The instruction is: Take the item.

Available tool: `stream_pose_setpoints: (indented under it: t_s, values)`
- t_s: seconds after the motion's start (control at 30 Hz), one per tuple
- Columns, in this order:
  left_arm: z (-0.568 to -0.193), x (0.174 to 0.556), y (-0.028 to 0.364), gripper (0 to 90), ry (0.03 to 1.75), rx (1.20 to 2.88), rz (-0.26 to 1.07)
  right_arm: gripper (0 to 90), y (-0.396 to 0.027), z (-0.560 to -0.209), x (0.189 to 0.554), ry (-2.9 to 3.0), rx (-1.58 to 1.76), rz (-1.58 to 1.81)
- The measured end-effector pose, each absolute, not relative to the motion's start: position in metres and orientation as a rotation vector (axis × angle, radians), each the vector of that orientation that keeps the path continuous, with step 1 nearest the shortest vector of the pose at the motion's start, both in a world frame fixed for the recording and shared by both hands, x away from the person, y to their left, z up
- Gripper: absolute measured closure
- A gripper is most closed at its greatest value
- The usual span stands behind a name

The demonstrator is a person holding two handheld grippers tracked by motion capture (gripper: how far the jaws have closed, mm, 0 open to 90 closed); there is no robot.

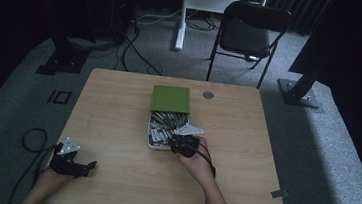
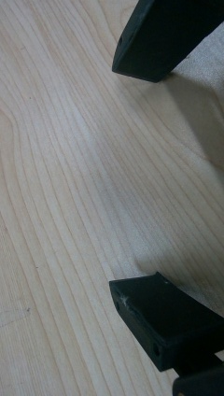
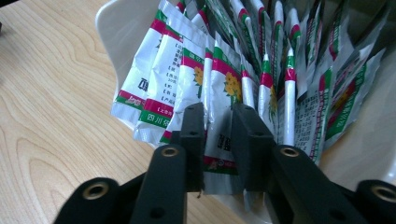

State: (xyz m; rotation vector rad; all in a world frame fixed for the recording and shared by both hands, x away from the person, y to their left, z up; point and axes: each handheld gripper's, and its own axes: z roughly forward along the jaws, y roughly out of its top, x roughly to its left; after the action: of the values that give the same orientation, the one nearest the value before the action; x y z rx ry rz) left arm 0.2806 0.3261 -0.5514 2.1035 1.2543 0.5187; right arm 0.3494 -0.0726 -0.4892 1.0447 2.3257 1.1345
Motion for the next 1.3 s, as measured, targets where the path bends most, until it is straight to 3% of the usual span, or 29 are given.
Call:
stream_pose_setpoints:
  t_s: [0.23,0.8,1.3]
  values:
    - [-0.551,0.281,0.326,1.4,1.254,2.104,0.518,90.0,-0.068,-0.488,0.349,2.322,1.061,1.064]
    - [-0.551,0.281,0.326,1.4,1.253,2.103,0.52,90.0,-0.074,-0.459,0.342,2.279,1.024,1.171]
    - [-0.551,0.281,0.326,1.4,1.253,2.103,0.52,90.0,-0.101,-0.407,0.34,2.123,1.028,1.324]
